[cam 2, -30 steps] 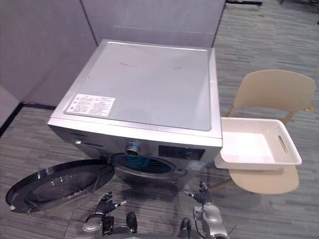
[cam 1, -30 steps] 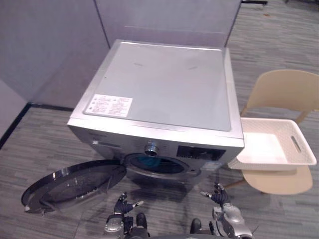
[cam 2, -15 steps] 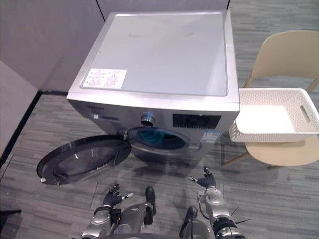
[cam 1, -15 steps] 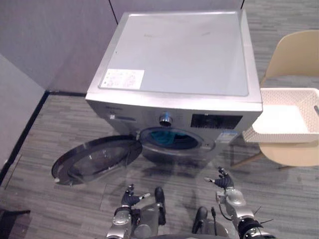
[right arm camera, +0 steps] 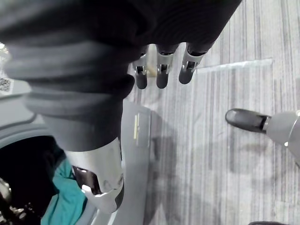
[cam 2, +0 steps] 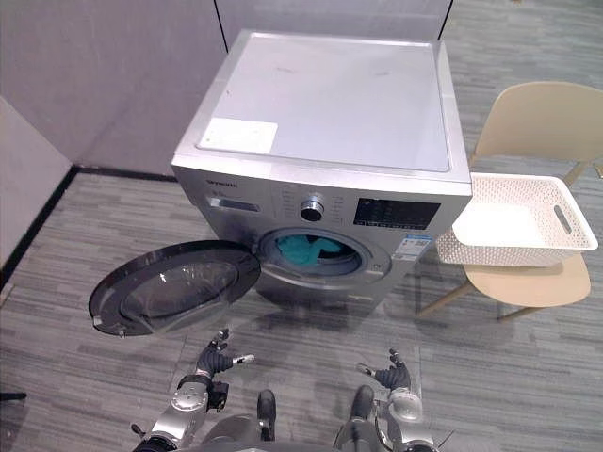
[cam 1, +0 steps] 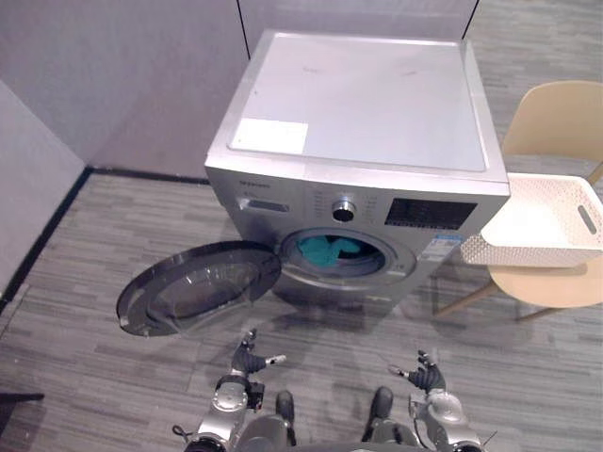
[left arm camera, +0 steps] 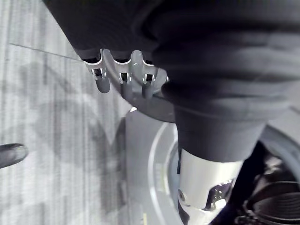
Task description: Pick up the laundry basket with both hands and put the clothes into the washing machine.
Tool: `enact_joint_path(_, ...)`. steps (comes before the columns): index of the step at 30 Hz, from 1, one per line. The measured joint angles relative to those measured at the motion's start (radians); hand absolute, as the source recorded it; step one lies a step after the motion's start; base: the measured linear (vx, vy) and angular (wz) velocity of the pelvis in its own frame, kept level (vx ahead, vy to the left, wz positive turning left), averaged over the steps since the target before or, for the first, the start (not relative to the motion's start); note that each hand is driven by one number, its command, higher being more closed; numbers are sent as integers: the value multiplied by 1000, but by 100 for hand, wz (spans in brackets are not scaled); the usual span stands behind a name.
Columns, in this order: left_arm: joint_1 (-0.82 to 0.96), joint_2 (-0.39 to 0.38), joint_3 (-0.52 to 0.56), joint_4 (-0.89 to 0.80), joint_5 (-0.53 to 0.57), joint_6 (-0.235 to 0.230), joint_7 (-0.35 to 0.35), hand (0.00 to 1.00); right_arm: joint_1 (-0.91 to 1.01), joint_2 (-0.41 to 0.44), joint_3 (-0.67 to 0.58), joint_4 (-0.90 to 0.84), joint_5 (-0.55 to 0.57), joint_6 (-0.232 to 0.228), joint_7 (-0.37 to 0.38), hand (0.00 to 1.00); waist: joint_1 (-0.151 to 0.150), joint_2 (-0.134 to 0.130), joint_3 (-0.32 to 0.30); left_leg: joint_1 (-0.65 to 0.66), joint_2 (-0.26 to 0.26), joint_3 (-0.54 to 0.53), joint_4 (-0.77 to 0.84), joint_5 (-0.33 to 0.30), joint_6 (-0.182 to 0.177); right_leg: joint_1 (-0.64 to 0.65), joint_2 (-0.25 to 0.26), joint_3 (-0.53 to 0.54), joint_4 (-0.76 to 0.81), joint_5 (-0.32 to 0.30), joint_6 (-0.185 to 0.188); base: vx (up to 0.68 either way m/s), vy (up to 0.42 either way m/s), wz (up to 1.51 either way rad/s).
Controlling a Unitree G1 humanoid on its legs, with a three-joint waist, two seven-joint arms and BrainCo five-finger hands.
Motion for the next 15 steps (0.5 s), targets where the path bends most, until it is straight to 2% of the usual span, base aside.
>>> enact_joint_path(7,-11,23,17,-280,8,-19,35,0,15,1,6,-1,-17,0,0,0,-5,-1,-19,34,-7,0,-64,26,2,17,8,2,-39,15,10,28,0,-3)
enact_joint_path(9,-34,53,63,-326,30,-35,51,0,19,-1,6,-3,-27,0,0,0,-5,-2,-21,40,-4,5,-67,26,3,18,18,7,-45,17,11,75,-19,-14)
enact_joint_path(12,-95,113,173,-350,47,-36,110,0,19,-12,7,-4,-54,0,2,0,-23,-4,-22,55,3,16,-78,26,2,29,30,14,-65,25,4,81,-31,-13)
enact_joint_path(13,-152,161,242,-350,51,-34,151,0,16,-26,7,-7,-58,0,6,0,-29,-5,-22,55,5,21,-79,25,2,25,32,24,-65,26,3,53,-16,-9)
enact_joint_path(15,-197,206,299,-349,60,-33,174,0,17,-40,7,-17,-63,0,15,0,-28,-9,-22,55,6,25,-79,24,1,24,32,27,-65,26,2,28,-8,-7)
